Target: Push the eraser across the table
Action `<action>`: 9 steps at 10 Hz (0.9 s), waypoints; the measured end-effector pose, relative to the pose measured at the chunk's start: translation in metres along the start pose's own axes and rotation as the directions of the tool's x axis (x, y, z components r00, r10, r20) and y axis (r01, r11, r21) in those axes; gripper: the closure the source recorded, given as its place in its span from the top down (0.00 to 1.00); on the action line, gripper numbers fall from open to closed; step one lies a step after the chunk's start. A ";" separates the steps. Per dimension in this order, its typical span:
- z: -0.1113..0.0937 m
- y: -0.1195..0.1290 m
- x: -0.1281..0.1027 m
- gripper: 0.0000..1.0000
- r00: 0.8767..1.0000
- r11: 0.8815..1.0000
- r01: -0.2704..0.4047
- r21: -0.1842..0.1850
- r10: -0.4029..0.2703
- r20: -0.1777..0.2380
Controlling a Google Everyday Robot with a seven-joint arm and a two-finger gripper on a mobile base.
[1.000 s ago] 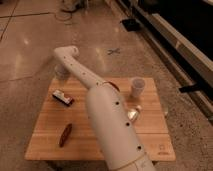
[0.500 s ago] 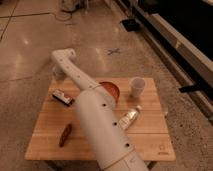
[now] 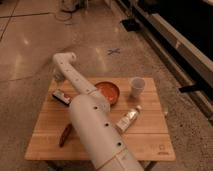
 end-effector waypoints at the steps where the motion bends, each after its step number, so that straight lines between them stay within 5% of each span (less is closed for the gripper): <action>1: 0.001 -0.002 0.002 0.00 1.000 1.000 0.001 0.010 -0.001 -0.006; 9: 0.027 -0.022 -0.008 0.00 0.999 0.997 0.037 0.073 -0.039 0.037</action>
